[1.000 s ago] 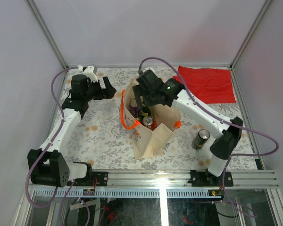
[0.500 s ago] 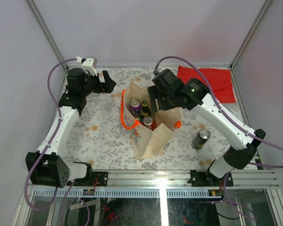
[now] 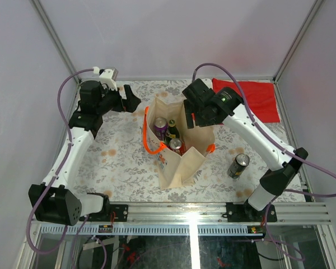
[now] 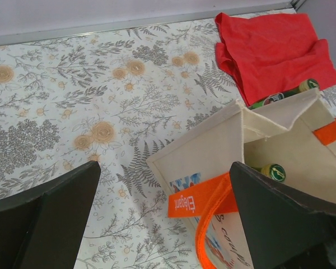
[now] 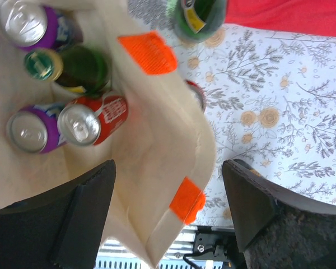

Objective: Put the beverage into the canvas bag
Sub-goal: Adjust the canvas bag at the center of the board.

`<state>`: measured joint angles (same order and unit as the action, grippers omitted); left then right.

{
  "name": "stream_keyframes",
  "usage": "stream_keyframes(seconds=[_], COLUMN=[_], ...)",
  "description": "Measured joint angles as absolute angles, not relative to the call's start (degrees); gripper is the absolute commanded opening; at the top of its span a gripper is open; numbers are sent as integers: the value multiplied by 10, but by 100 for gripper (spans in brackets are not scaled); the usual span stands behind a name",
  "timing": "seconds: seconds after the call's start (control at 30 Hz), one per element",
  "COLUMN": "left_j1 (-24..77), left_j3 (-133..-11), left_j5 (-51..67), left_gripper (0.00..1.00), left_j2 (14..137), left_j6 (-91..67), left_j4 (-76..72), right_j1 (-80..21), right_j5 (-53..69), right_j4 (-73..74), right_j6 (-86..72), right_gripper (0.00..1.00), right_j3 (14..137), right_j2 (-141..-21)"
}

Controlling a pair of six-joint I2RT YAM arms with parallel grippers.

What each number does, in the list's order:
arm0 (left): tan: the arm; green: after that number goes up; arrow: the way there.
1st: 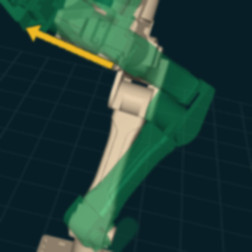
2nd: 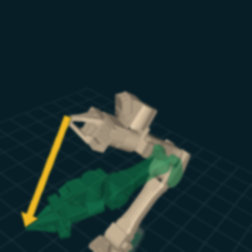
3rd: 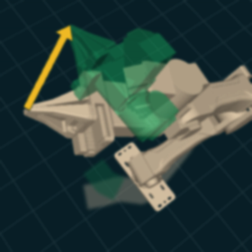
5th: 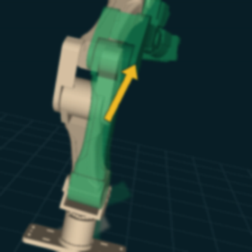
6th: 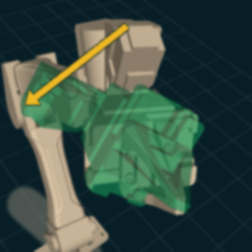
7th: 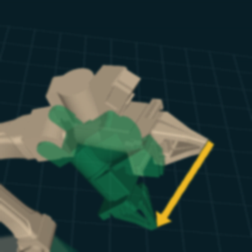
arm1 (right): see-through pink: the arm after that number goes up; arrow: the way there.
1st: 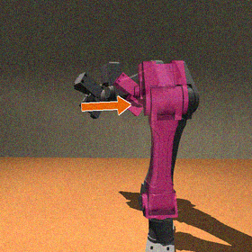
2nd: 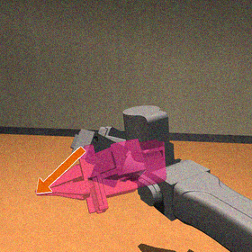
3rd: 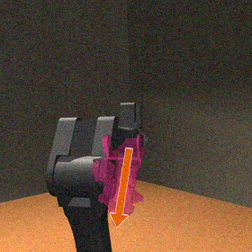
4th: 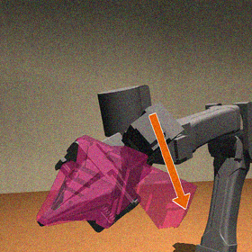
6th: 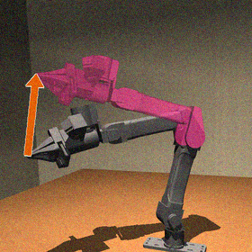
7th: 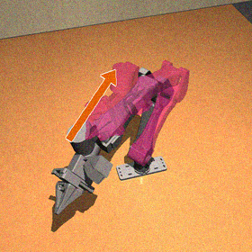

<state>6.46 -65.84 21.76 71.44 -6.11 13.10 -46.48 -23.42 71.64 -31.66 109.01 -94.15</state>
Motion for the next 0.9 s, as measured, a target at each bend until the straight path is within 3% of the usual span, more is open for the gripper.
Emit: stream_keyframes(seconds=[0.37, 0.9], left_j1=[87, 136], left_j3=[-709, -723], left_j5=[272, 346], left_gripper=[97, 92], left_j2=[684, 696], left_j6=[-64, -83], left_j4=[251, 407], right_j1=[-365, -347], right_j5=[-201, -125], right_j4=[643, 561], right_j6=[-260, -233], right_gripper=[85, 85], right_j3=[1007, 920], right_j2=[-933, -923])
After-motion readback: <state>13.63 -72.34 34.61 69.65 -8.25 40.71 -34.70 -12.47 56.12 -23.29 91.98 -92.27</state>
